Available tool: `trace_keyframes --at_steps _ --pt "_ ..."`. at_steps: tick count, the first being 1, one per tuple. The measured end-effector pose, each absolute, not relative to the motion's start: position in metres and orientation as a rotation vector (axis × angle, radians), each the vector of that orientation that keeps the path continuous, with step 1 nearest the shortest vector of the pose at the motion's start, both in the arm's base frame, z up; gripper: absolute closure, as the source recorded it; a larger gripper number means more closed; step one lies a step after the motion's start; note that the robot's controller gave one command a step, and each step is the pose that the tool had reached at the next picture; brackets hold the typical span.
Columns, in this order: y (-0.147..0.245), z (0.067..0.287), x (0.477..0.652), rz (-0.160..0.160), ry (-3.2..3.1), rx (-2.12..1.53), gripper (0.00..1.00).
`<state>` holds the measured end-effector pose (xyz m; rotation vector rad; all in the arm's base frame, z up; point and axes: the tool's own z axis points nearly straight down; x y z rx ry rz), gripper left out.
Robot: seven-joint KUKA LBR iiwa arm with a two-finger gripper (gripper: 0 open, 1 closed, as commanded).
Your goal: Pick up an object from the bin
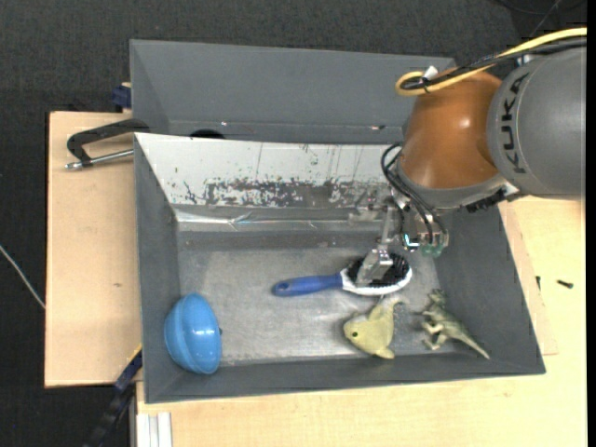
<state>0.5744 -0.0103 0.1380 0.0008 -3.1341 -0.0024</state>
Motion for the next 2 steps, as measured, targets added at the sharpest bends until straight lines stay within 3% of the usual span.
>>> trace_keyframes --at_steps 1,2 --pt "-0.0362 0.0823 0.5805 -0.003 -3.146 -0.032 0.0" --pt "-0.0365 0.0805 0.5798 -0.003 -3.144 -0.031 1.0"
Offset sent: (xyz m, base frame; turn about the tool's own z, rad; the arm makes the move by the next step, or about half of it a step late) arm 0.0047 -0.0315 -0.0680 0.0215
